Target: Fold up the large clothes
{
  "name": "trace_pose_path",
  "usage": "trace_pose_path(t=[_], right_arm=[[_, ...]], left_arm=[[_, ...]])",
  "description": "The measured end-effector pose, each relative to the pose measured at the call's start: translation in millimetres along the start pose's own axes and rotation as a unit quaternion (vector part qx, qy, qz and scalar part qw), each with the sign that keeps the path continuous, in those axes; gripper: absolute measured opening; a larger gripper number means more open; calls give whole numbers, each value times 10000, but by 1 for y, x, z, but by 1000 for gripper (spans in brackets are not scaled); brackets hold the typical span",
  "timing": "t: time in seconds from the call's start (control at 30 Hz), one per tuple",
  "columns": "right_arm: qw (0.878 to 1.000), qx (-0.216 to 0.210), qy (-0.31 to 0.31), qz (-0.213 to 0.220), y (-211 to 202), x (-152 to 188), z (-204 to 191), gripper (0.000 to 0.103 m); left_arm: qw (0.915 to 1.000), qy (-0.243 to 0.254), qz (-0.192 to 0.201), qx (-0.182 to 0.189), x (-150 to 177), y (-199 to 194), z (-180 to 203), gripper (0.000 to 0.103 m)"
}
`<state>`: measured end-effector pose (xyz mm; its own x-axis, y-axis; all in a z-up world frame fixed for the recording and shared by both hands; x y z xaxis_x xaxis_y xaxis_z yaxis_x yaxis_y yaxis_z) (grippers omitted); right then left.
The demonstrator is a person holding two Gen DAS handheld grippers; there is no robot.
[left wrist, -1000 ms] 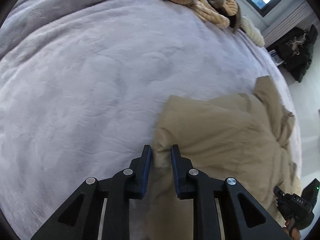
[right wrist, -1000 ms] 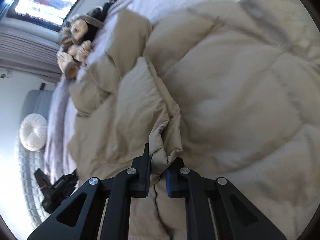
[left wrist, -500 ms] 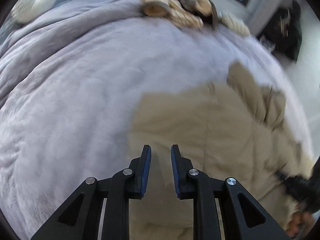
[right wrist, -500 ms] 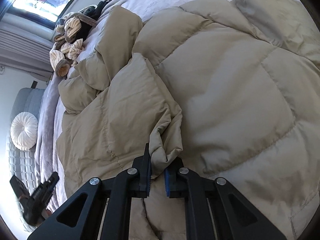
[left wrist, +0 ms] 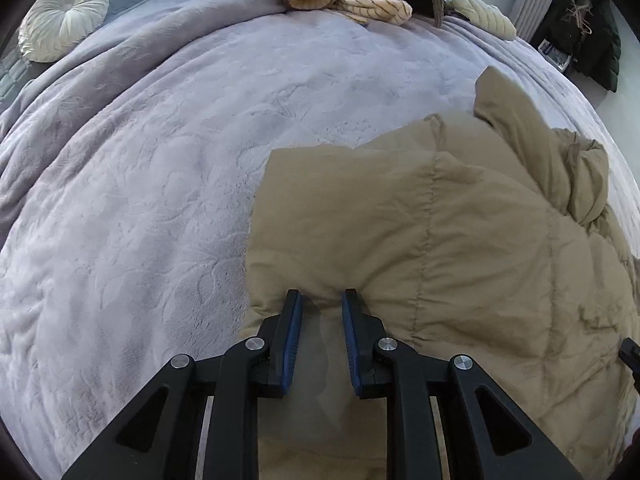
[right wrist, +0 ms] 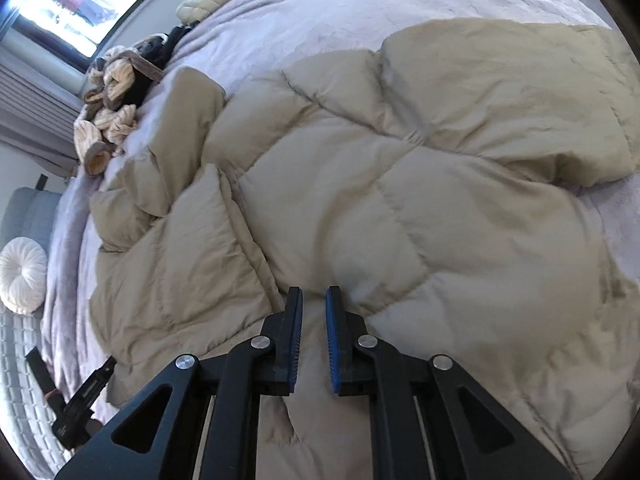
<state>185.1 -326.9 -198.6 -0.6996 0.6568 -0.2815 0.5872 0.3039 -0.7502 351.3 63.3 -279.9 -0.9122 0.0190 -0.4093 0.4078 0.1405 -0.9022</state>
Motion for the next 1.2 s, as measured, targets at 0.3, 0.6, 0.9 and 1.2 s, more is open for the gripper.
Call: trace_pose_path(t=[0.3,0.6,0.9,1.2], right_arm=[[9991,-375,43,-201,-49,10,20,25],[9967,-401,699,-30,-105,19,85,48],[9901,-407,1264,464,-154,-3,158,73],[9700,-601,2020,1215,-195,-52,236,103]], left_arm=[[9982,448,139,365,19,-74,45,23],[9913,1072,157,741,70,-131,144,92],[9839,1641,-91,709,107,-152,220,93],[9821,1741,-328,637,126,-155,270,93]])
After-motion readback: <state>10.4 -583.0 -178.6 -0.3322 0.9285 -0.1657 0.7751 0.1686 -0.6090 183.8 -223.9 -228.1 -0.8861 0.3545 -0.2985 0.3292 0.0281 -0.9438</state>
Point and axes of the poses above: each gripper's, at about its wrist camera, not at the fingertips, and y roughly the way its jaws point, z to its right, x to its underside, the point moved 9 cm from there along y, roughly the way its jaws point, and after that the axes turned 14 degrees about -x, right-handed, at the moved point
